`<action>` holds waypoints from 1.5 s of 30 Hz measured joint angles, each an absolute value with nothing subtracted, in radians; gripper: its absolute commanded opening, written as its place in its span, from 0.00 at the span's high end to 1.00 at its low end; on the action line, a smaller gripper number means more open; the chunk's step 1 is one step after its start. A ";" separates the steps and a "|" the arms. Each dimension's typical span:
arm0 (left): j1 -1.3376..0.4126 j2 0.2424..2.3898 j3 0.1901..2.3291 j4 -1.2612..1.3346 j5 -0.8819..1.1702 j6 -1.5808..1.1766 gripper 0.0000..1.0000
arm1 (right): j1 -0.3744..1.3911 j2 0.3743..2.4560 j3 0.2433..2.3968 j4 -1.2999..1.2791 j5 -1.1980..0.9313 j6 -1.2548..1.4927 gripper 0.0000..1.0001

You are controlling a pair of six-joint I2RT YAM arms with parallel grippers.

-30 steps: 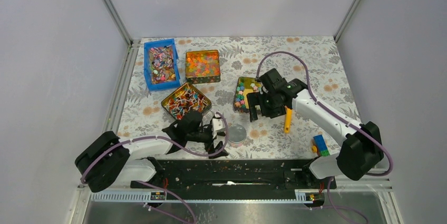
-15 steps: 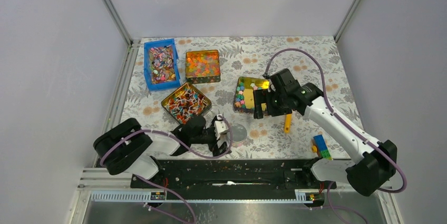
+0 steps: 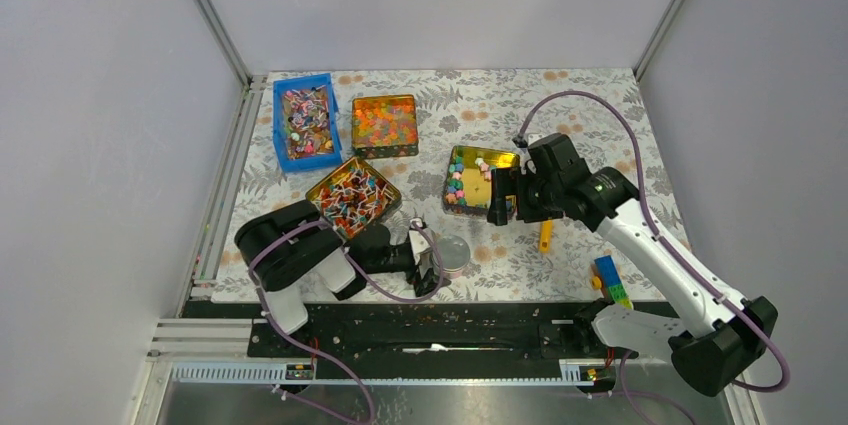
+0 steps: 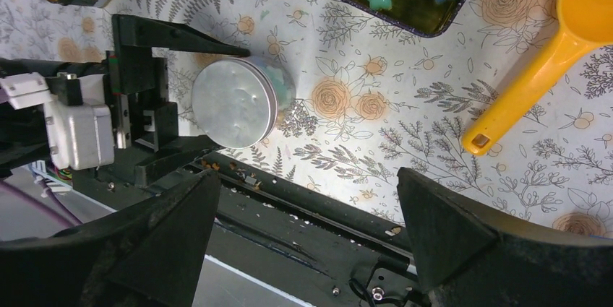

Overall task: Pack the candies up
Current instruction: Pick up the packing bottle from the center of the board.

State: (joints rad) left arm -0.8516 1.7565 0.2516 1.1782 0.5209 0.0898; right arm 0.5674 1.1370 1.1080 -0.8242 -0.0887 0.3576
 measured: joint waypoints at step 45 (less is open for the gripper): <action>-0.865 1.590 0.405 0.970 0.602 0.100 0.38 | 0.566 1.082 1.187 -0.836 -0.052 0.428 0.00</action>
